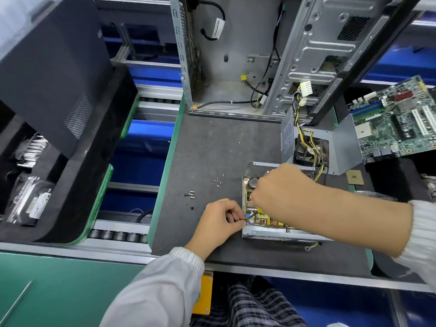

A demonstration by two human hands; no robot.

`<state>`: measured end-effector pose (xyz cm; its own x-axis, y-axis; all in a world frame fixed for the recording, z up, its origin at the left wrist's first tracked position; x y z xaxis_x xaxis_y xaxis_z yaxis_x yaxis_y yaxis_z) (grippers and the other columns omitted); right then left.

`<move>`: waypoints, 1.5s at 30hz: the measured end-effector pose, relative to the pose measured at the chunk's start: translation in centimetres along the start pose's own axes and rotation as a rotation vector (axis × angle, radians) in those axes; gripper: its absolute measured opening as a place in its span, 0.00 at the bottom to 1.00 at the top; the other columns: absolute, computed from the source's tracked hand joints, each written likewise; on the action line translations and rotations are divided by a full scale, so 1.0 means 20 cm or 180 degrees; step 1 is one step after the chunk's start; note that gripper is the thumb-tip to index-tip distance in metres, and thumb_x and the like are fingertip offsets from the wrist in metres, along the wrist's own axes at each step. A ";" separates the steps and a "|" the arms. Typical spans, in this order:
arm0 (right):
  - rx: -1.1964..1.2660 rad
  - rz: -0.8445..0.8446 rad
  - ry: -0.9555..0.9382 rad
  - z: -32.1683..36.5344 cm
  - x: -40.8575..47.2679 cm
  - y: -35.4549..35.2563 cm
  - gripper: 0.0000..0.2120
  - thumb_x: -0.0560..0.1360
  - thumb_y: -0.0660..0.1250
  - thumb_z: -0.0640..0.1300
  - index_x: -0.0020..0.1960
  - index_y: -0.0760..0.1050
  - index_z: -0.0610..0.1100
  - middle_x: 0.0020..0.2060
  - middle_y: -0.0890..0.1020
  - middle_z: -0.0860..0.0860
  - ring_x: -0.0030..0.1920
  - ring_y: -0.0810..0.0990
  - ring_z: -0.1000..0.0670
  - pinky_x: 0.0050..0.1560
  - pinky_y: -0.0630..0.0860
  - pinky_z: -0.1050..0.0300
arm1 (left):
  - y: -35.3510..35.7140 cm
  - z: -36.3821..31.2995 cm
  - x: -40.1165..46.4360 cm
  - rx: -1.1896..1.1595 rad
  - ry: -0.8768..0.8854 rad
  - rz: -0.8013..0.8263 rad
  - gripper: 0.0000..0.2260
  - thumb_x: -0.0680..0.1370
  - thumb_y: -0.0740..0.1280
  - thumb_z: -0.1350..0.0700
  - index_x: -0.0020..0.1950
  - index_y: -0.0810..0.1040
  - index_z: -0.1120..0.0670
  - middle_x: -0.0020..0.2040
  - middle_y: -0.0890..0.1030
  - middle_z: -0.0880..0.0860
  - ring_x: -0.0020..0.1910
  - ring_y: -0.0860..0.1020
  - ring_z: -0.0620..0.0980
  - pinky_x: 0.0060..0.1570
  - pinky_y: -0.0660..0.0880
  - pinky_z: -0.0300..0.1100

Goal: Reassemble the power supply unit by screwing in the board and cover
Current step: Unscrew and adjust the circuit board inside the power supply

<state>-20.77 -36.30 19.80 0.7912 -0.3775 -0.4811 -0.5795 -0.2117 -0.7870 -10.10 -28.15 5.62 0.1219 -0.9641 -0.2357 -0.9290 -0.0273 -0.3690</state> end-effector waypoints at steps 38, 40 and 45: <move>0.0033 0.0153 -0.0226 -0.01 -0.04 0.00 0.03 0.78 0.60 0.38 0.47 0.70 0.45 0.33 0.70 0.50 0.44 0.80 0.46 0.26 0.52 0.60 | -0.05 -0.02 0.03 -0.0122 -0.0569 0.0231 0.06 0.72 0.74 0.62 0.37 0.80 0.56 0.27 0.77 0.50 0.19 0.74 0.47 0.23 0.68 0.34; 0.0142 0.0065 -0.0100 0.00 -0.04 0.02 0.10 0.78 0.62 0.45 0.55 0.66 0.42 0.35 0.70 0.47 0.34 0.77 0.48 0.25 0.52 0.58 | -0.10 -0.03 0.03 -0.0218 -0.0565 0.0008 0.06 0.73 0.74 0.61 0.38 0.79 0.59 0.26 0.76 0.51 0.20 0.73 0.46 0.20 0.66 0.34; 0.0216 0.0054 -0.0012 0.00 -0.01 0.06 0.16 0.68 0.65 0.33 0.54 0.68 0.42 0.42 0.63 0.46 0.29 0.68 0.48 0.24 0.52 0.57 | -0.34 -0.01 0.05 0.0534 -0.0211 -0.0804 0.05 0.72 0.74 0.65 0.39 0.81 0.57 0.32 0.76 0.48 0.26 0.70 0.43 0.34 0.69 0.30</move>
<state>-21.55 -36.55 18.98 0.7822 -0.3770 -0.4961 -0.5785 -0.1437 -0.8029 -3.74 -28.99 8.14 0.3693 -0.9130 -0.1736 -0.7964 -0.2146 -0.5654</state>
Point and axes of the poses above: each hand's wrist, its own x-axis towards the middle knuckle, its own y-axis out of the palm, z = x × y, the point moved 1 cm from there along x, towards the middle knuckle
